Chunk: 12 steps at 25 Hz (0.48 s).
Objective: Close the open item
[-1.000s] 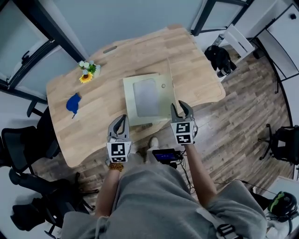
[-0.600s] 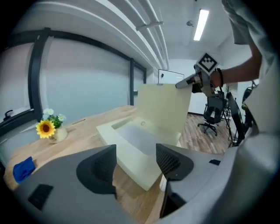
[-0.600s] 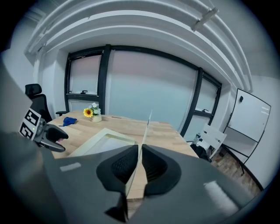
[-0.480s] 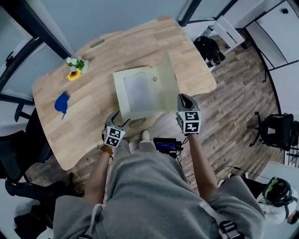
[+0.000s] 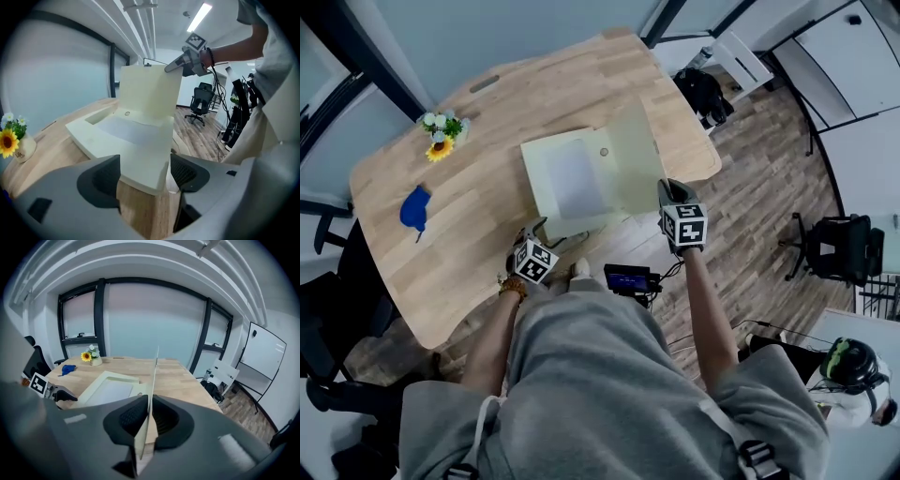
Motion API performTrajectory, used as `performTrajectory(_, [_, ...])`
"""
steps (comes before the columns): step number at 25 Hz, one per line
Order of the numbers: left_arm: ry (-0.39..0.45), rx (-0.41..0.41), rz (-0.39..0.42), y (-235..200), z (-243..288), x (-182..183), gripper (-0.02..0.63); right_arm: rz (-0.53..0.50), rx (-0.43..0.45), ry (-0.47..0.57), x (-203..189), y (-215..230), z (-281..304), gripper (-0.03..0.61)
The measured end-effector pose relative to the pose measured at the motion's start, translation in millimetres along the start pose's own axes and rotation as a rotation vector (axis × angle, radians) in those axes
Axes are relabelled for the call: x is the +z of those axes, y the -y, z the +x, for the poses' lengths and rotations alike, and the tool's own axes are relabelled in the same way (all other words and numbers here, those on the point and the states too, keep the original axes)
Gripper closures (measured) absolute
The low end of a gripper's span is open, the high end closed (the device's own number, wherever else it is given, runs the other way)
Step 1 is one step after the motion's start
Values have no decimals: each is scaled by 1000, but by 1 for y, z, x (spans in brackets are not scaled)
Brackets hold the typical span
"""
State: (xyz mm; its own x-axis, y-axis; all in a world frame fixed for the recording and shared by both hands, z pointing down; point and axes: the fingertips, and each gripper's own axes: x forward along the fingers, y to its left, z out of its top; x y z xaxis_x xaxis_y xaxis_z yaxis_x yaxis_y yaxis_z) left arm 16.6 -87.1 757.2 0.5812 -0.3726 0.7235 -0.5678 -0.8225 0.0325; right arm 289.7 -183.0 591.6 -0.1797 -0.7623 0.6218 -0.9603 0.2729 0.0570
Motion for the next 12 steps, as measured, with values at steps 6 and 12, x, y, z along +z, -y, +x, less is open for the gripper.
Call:
performTrajectory(6, [-1,1,-9,-7,1,0,298,104,36,12,4,-5,5,563])
performTrajectory(12, [-17,2,-9,-16,1,1,298,228,134,36,21,-21,5,563])
